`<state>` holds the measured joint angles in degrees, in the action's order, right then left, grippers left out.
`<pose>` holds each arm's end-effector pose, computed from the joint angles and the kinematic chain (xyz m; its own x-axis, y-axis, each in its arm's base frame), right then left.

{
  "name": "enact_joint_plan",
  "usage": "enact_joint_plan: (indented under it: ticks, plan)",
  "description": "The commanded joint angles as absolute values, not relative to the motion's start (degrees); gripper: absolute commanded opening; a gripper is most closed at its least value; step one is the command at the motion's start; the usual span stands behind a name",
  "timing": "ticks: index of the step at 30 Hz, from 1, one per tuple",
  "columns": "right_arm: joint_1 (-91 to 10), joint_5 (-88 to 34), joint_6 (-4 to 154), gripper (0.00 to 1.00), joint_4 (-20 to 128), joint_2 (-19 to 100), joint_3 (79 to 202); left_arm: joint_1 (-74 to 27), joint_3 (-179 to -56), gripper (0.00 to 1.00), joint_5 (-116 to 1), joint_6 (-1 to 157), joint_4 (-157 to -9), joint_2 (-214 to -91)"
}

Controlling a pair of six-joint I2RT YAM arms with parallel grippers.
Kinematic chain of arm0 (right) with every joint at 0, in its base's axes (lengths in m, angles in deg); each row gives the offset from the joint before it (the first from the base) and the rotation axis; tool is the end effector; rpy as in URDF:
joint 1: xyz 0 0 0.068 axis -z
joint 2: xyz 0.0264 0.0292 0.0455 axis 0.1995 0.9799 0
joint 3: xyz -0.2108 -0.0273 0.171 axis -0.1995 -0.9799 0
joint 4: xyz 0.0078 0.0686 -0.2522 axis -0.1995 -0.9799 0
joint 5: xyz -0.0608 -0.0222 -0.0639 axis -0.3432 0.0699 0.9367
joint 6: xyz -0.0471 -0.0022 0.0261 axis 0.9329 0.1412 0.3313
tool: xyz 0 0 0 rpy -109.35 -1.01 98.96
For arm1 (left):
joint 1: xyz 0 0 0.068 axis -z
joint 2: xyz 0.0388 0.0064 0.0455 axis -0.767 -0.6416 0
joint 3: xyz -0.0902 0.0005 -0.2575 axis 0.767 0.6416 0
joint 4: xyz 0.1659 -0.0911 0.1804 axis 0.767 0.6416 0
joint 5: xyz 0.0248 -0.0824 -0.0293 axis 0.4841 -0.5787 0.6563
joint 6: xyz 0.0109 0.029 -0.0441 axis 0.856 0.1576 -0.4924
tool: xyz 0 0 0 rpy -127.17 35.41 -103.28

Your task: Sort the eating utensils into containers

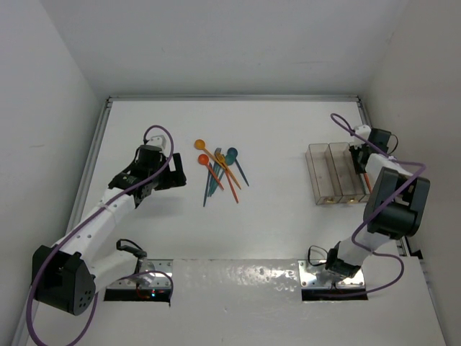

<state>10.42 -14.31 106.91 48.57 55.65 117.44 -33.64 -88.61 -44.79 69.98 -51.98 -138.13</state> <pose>0.3132 -0.1292 0.1687 -0.8137 -0.1248 -0.5678 0.0867 0.9397 -0.3307 0.2104 -0.0593 0.2477 -0.7331 -0.1278 -0.6680 -0.0127 0.9846 -0.1745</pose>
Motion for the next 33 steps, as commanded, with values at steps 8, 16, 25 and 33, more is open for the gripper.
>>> enact_joint_plan:
  ticks: [8, 16, 25, 33]
  plan:
    - [2.3, -14.9, 95.2, 0.33, 49.3, 44.5, 123.4, -33.7, -89.3, 0.90, -45.3, 70.7, -54.3, -136.3]
    - [-21.6, -8.5, 83.0, 0.33, 49.5, 37.8, 121.4, -33.7, -89.4, 0.90, -44.8, 70.2, -53.9, -136.4]
    - [-43.6, -10.8, 76.0, 0.33, 53.1, 49.9, 123.4, -33.7, -89.3, 0.89, -43.3, 69.5, -53.9, -136.0]
    - [-49.3, -13.5, 73.3, 0.30, 57.2, 62.7, 128.9, -33.7, -89.0, 0.89, -41.8, 69.0, -53.8, -136.0]
